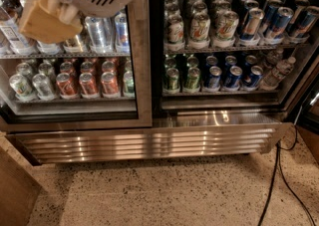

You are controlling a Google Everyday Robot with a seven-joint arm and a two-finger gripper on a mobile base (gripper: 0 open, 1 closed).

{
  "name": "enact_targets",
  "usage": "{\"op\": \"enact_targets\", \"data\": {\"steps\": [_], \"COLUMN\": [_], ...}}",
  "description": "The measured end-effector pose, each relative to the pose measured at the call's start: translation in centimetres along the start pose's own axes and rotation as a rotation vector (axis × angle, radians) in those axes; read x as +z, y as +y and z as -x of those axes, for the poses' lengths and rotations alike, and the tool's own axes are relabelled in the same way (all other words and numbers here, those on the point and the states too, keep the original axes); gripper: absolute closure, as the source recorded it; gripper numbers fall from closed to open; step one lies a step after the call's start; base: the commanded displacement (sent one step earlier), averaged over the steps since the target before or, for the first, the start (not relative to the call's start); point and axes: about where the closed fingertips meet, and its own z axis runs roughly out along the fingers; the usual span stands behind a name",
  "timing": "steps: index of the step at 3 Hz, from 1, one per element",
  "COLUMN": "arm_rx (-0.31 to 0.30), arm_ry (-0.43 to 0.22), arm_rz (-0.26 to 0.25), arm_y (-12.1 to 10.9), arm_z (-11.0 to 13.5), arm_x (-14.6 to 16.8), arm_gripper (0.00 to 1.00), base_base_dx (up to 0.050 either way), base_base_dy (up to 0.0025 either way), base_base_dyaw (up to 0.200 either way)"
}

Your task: Open right fridge door

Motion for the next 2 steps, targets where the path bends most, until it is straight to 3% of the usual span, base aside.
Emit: {"op": "enact_targets", "data": {"steps": [2], "arm_rx": [0.000], "arm_ry": [0.000], "arm_rz": [0.000], "arm_y": [0.00], "arm_z": [0.00], "arm_x": [0.00], "arm_gripper": [1.00], "base_base_dx": [0.000], "base_base_dy": [0.00000], "base_base_dyaw": [0.000]}}
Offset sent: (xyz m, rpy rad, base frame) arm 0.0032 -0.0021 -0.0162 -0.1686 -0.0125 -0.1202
